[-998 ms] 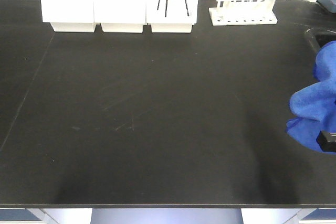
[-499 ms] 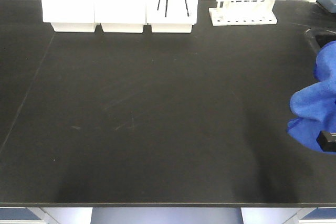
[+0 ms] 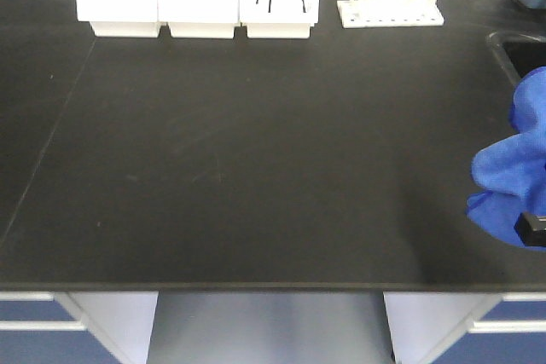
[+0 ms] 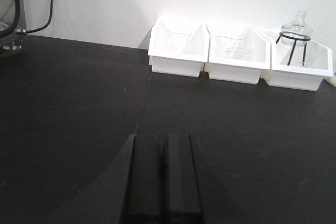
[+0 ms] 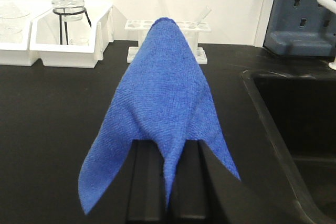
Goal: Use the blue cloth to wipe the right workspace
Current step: 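Drive the base to the other bench holding the cloth in the right gripper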
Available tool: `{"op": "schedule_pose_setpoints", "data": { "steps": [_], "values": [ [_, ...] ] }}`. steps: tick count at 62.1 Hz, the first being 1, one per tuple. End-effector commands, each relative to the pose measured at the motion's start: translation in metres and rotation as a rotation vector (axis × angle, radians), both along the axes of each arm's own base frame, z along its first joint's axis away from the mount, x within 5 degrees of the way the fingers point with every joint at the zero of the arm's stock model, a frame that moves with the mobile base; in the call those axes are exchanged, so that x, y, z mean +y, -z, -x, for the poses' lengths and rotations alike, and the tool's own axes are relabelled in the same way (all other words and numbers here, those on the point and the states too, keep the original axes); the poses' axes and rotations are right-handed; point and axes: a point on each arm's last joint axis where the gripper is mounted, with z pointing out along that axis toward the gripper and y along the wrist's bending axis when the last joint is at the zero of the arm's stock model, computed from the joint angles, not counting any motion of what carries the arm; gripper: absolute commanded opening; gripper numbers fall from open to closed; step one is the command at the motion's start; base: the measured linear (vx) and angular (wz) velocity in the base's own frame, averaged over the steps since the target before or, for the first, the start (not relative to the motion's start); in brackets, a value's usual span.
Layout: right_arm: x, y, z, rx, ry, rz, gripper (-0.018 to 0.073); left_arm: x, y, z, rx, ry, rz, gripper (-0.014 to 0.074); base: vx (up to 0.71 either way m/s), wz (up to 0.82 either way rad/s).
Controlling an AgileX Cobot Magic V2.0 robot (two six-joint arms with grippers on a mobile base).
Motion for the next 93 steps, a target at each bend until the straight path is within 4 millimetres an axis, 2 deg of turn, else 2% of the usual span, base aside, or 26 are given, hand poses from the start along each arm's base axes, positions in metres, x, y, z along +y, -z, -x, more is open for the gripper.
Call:
{"op": "schedule_pose_setpoints", "data": {
  "steps": [1,93],
  "values": [
    [0.0010,-0.0100,-0.0015,-0.033,-0.015,0.015,-0.0008,-0.0007,0.0019,-0.0004,-0.069,0.009,0.004,-0.0006,-0.21,0.00],
    [0.0010,-0.0100,-0.0015,-0.033,-0.015,0.015,-0.0008,-0.0007,0.0019,-0.0004,-0.069,0.009,0.004,-0.0006,-0.29,-0.02]
  ]
}}
